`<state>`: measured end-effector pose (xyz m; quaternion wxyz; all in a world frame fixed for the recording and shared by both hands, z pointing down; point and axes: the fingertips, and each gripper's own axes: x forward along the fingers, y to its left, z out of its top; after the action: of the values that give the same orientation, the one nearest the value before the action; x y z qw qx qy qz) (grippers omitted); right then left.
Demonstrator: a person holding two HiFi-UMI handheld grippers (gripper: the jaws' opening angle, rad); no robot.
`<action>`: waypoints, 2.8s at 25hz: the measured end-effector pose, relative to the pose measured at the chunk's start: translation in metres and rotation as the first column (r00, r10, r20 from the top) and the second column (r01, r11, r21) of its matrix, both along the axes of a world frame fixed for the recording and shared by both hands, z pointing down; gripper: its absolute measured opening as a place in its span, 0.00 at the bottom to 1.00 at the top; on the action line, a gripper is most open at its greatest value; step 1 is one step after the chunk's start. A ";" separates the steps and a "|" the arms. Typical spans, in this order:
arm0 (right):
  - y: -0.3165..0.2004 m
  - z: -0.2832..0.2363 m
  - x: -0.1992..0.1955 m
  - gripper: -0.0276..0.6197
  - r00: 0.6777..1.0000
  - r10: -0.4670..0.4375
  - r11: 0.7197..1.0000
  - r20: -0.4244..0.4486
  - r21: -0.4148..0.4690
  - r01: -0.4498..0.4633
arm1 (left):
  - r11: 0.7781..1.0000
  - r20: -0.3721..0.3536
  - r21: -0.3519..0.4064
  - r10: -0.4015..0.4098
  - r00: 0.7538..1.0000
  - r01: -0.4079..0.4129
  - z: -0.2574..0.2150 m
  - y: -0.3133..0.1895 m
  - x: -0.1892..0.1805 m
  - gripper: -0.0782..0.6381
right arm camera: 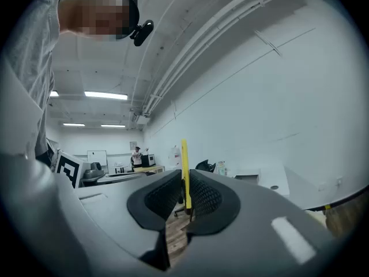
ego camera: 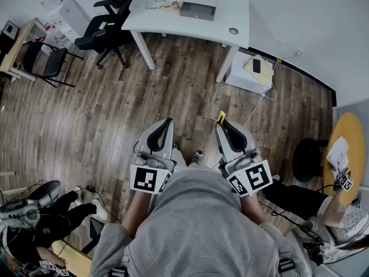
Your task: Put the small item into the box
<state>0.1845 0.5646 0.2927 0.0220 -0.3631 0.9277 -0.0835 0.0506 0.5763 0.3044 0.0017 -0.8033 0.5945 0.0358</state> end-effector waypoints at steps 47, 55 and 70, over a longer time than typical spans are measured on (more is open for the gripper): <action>-0.085 0.019 0.011 0.14 0.993 0.118 0.992 0.015 -0.055 -0.117 | 0.997 0.006 -0.038 0.060 0.998 -0.060 0.020 -0.090 0.002 0.11; -0.133 0.016 -0.009 0.14 0.992 0.127 0.990 -0.003 -0.058 -0.127 | 0.997 -0.004 -0.026 0.070 0.998 -0.070 0.015 -0.144 -0.015 0.11; -0.209 0.009 -0.059 0.14 0.980 0.199 0.978 -0.031 -0.056 -0.200 | 0.989 -0.008 -0.015 0.149 0.989 -0.149 0.005 -0.230 -0.064 0.11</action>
<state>0.1256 0.3560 0.3016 0.0079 -0.4559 0.8840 -0.1035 -0.0130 0.3459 0.3096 -0.0094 -0.8453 0.5331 0.0339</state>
